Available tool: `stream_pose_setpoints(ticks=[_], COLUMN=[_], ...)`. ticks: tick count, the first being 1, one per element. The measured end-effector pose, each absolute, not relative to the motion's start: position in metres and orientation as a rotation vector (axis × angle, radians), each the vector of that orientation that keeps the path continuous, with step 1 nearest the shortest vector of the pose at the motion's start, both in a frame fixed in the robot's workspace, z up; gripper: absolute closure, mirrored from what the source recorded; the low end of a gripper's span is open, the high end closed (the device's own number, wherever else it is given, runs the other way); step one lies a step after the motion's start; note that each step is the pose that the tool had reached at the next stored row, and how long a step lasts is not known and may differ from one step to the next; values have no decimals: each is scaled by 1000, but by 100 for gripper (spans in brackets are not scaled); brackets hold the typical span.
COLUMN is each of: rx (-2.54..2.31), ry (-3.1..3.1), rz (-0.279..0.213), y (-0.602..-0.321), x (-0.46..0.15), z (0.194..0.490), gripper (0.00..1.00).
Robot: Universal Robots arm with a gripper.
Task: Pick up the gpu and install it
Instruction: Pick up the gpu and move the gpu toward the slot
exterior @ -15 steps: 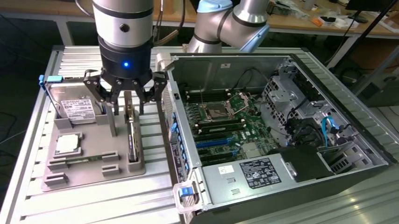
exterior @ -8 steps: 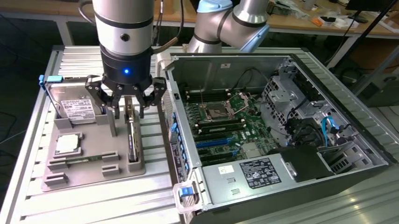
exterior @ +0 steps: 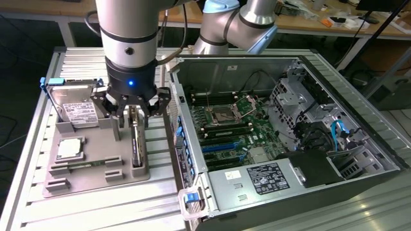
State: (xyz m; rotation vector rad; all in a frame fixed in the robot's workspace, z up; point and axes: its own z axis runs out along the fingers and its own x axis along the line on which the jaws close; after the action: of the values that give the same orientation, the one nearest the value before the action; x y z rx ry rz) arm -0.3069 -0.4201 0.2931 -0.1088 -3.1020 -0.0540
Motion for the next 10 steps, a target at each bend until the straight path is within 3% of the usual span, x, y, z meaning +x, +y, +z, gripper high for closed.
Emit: stream_pose_setpoints(ticks=[10], rx=[-110], ry=[-3119], rz=[-55], y=[-419], x=[-314], z=[281], gripper=[46])
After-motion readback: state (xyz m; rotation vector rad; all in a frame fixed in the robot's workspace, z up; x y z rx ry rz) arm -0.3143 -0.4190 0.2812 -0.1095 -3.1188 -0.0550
